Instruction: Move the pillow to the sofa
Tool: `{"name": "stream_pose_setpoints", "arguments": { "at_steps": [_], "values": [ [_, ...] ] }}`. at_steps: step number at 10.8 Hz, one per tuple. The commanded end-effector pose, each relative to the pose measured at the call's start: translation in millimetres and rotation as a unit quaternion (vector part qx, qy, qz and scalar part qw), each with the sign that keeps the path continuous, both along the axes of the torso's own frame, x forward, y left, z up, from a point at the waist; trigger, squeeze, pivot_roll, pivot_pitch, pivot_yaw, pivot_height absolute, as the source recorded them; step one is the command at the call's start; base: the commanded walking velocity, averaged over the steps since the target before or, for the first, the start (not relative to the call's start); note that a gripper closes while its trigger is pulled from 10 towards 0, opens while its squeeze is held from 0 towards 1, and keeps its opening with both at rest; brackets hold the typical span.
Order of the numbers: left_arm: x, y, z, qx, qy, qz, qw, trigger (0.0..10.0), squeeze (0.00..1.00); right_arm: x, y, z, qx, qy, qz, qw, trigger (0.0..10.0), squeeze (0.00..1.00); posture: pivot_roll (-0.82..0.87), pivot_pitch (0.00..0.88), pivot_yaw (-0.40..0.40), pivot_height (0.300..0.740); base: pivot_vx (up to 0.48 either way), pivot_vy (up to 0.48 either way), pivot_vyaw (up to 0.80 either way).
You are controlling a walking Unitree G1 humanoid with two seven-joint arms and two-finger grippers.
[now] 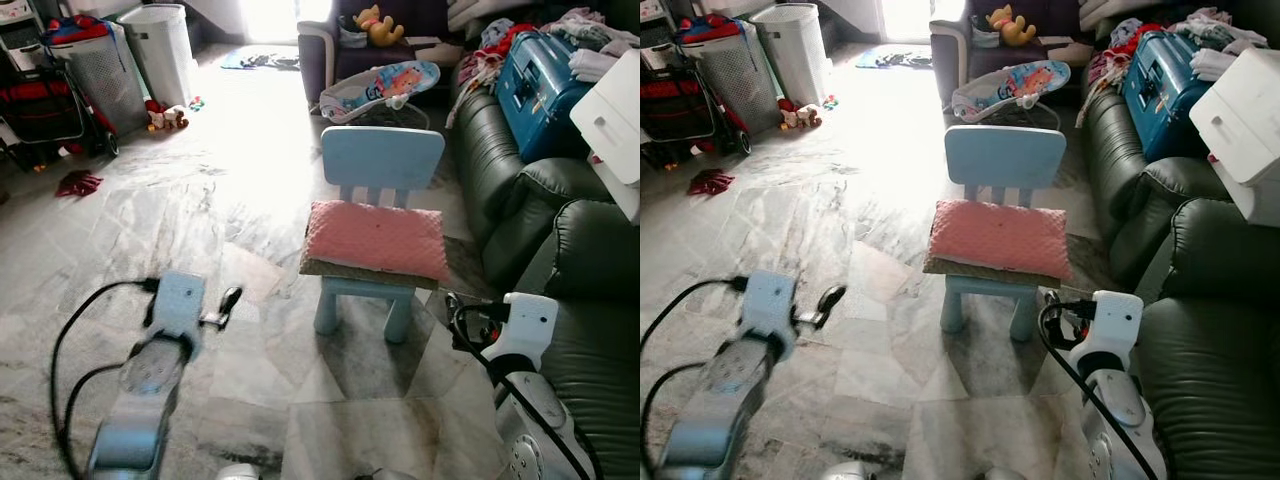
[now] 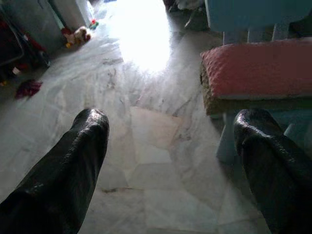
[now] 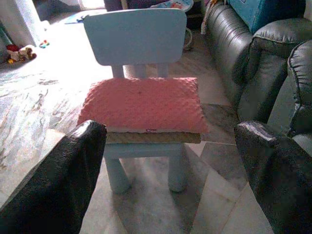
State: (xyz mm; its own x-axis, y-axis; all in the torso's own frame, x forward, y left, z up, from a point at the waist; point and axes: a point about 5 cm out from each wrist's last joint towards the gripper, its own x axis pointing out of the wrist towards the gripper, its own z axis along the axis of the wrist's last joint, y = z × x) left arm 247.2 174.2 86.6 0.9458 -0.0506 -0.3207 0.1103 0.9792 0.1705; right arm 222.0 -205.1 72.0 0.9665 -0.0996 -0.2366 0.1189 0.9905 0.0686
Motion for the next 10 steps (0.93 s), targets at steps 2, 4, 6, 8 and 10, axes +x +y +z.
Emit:
{"name": "stream_pose_setpoints", "arguments": {
  "at_steps": [2,4,6,8,10],
  "values": [
    [-0.8,-2.5,1.8,-0.004,0.000,-0.005,1.000,10.0,0.00,0.9,0.9,3.0,-0.003,-0.001,0.004,1.000,10.0,0.00,-0.01,0.000,-0.002,0.740,0.000,-0.352,0.00],
    [1.3,-3.1,2.0,-0.005,0.001,-0.004,1.000,10.0,0.00,2.5,0.3,3.1,-0.006,-0.001,0.007,1.000,10.0,0.00,-0.01,0.000,-0.006,0.740,0.000,-0.352,0.00],
    [7.3,-0.3,7.2,0.005,-0.027,0.013,1.000,10.0,0.00,6.1,0.7,4.2,-0.010,-0.003,0.011,1.000,10.0,0.00,-0.01,0.000,-0.008,0.740,0.000,0.000,0.00],
    [10.0,4.5,5.4,-0.017,-0.012,0.029,0.999,10.0,0.00,9.4,1.9,4.2,-0.009,-0.004,0.017,1.000,10.0,0.00,-0.01,0.000,-0.012,0.740,0.000,0.000,0.00],
    [15.0,6.2,7.8,-0.026,-0.017,0.037,0.999,10.0,0.00,12.5,1.6,5.8,-0.010,-0.008,0.018,1.000,10.0,0.00,0.00,0.000,-0.022,0.740,0.000,0.000,0.00]
  ]
}}
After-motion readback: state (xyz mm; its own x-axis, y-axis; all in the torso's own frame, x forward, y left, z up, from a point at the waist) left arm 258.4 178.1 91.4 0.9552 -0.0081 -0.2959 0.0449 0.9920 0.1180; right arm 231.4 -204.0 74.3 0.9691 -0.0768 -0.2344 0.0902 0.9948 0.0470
